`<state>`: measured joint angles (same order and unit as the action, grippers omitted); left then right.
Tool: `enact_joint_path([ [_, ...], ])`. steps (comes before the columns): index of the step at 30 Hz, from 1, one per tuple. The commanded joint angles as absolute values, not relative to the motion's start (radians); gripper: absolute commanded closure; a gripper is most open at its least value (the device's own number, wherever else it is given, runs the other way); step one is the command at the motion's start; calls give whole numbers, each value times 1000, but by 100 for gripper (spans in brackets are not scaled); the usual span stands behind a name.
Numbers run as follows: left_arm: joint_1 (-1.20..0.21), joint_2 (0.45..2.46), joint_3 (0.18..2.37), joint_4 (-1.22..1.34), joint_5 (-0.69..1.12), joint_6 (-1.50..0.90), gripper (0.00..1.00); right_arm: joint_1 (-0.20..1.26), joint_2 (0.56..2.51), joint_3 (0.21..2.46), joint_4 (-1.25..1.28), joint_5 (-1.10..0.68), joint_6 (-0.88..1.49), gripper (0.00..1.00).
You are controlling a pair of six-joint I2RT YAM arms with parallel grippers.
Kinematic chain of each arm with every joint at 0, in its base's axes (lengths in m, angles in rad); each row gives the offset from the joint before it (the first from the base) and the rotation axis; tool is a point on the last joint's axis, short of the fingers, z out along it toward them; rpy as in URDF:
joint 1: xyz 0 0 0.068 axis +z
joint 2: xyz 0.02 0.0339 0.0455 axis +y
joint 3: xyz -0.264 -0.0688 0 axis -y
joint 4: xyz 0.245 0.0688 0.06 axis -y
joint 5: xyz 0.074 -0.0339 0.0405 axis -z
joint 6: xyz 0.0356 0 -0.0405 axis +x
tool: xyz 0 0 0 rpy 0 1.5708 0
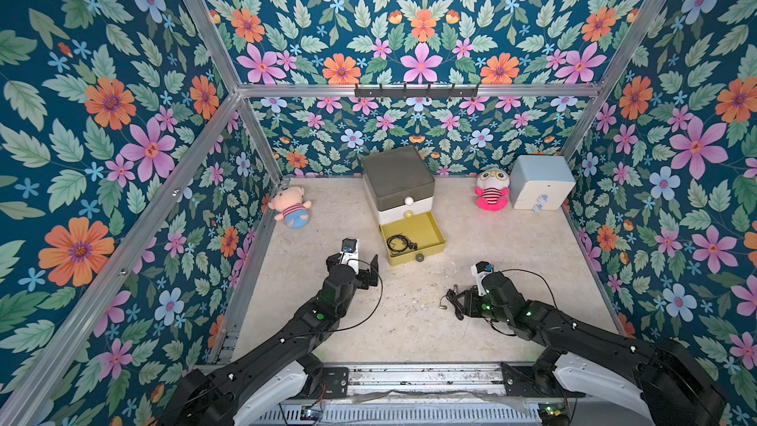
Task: Place the wired earphones into the drawer by color
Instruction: Pick up the wired earphones from the center of the board.
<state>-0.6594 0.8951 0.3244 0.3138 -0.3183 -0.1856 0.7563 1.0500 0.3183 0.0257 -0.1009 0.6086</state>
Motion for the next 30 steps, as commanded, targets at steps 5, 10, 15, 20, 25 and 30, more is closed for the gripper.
enact_joint_path([
  [5,-659,895,327,314,-328,-191,1,758,1073,311,64,-127,624,59],
  [10,-659,898,328,316,-327,-190,1,763,1097,312,87,-134,625,62],
  [15,-660,901,328,315,-328,-190,1,767,1134,322,104,-140,621,65],
  [20,-660,901,329,316,-328,-190,1,770,1169,332,116,-142,616,67],
  [25,-659,904,331,314,-327,-189,1,773,1199,340,123,-147,614,70],
  [30,-660,904,331,314,-327,-189,1,773,1218,348,118,-147,607,74],
])
